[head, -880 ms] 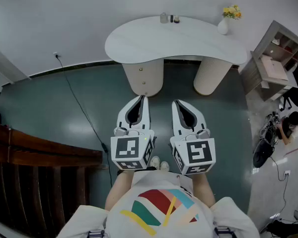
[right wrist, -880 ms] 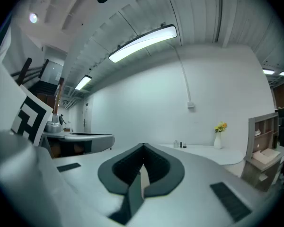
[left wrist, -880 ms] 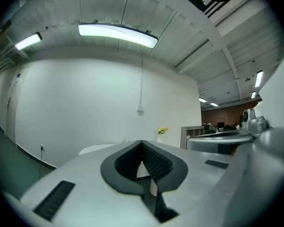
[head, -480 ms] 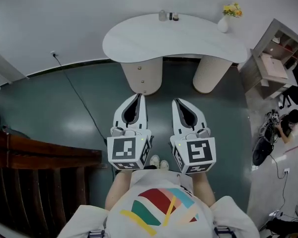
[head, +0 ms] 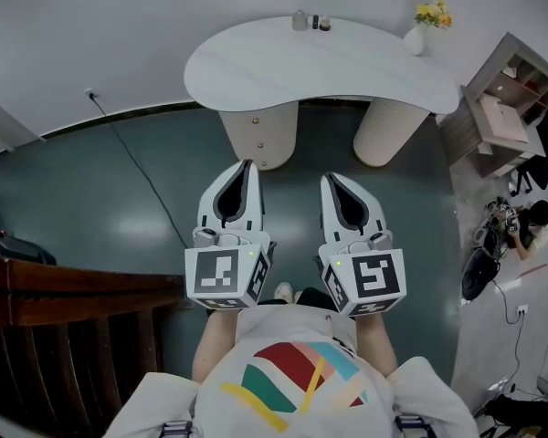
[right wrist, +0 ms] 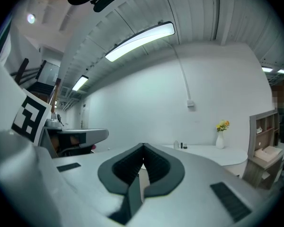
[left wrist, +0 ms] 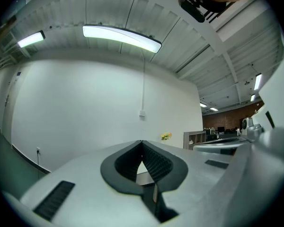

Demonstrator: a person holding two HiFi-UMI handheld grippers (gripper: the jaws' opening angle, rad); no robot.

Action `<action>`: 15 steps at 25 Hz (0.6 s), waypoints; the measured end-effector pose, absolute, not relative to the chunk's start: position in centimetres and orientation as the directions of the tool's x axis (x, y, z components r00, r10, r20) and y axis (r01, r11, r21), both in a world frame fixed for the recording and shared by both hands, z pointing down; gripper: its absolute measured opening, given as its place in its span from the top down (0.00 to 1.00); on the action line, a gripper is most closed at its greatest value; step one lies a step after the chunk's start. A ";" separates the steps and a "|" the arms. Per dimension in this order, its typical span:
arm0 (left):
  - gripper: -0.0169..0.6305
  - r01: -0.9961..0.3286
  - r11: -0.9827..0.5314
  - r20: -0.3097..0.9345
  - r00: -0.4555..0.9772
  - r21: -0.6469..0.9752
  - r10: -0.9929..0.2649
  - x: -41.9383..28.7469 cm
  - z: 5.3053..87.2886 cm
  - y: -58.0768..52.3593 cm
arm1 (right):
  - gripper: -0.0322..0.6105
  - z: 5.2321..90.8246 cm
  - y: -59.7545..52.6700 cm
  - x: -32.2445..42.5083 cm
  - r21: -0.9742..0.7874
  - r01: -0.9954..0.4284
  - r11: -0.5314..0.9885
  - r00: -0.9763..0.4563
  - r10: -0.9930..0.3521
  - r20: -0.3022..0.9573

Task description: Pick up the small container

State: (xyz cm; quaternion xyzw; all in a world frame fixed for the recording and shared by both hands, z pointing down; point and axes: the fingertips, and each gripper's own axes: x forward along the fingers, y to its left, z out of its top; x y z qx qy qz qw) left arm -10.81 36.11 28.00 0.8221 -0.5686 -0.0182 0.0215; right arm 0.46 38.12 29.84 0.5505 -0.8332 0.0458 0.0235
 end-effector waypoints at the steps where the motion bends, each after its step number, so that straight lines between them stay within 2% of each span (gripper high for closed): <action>1: 0.95 -0.936 -0.347 -0.009 0.347 0.057 -0.938 -11.3 28.0 35.9 | 0.93 29.9 37.9 0.4 -0.048 -0.921 0.385 -0.388 -0.917 0.088; 8: 0.95 -0.947 -0.314 -0.002 0.315 0.068 -0.949 -14.2 29.1 34.3 | 0.93 30.1 36.5 0.1 -0.039 -0.928 0.371 -0.373 -0.924 0.083; 15: 0.95 -0.944 -0.325 -0.052 0.322 0.063 -0.945 -13.9 28.8 33.3 | 0.93 28.9 34.2 -0.3 -0.025 -0.916 0.400 -0.400 -0.916 0.023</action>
